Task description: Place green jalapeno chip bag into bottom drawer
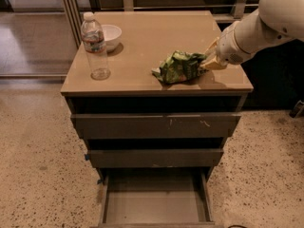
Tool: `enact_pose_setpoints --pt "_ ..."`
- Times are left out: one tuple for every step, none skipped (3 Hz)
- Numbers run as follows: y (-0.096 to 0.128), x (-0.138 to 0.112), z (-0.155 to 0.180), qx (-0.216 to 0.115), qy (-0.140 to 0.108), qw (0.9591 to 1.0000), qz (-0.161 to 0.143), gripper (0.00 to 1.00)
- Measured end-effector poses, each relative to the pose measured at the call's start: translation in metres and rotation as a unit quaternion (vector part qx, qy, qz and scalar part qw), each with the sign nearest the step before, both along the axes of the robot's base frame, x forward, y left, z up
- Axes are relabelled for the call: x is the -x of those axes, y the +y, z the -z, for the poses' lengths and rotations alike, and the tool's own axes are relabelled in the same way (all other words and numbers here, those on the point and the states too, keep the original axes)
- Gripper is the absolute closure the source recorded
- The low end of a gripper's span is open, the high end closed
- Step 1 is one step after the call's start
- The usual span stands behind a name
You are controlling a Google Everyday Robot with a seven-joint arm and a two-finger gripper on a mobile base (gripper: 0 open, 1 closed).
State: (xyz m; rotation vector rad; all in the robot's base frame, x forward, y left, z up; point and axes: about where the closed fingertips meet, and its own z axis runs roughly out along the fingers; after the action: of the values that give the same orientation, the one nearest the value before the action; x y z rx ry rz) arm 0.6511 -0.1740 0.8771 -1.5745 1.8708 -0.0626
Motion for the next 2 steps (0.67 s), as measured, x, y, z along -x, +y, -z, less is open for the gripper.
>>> enact_pose_setpoints --pt "0.000 0.000 0.000 0.000 0.000 1.0000 0.000 0.97" --pt "0.005 0.015 -0.003 -0.007 0.005 0.9998 -0.017 1.00"
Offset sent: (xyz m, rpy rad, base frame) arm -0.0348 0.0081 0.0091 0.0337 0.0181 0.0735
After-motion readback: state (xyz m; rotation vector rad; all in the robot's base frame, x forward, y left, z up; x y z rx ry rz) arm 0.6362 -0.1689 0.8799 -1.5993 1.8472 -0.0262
